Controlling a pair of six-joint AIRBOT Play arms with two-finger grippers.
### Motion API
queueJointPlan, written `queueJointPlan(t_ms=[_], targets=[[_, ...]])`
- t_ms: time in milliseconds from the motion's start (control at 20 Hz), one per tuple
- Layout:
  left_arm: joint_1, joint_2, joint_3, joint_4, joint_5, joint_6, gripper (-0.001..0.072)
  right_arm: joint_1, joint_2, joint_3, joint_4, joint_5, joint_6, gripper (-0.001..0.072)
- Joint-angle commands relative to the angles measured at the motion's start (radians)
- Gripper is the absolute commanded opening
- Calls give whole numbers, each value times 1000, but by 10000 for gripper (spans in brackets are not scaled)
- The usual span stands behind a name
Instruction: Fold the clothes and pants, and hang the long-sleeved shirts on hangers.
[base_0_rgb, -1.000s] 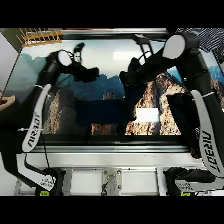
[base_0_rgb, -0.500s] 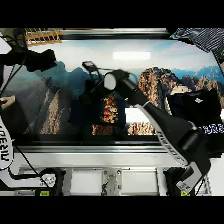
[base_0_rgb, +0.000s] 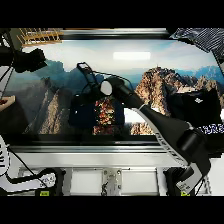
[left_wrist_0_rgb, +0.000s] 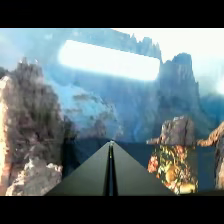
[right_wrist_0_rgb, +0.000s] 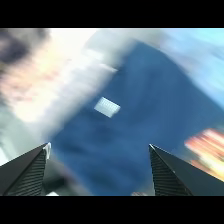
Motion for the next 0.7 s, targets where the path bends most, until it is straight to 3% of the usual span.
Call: queueJointPlan(t_ms=[0, 150, 300, 600, 650], targets=[[-40, 75, -180, 3, 92, 10, 6, -158, 161, -262, -109, 119, -36, 680], [-108, 169, -429, 1, 176, 10, 6, -346, 245, -538, -66, 143, -35, 680], [-179, 221, -589, 2, 240, 10, 6, -470, 237, -694, 130, 70, -59, 680], [-243, 241, -660, -4, 274, 9, 6, -454, 112, -740, 626, -71, -332, 678], [-247, 241, -660, -6, 282, 9, 6, -441, 85, -738, 702, -78, -372, 651]])
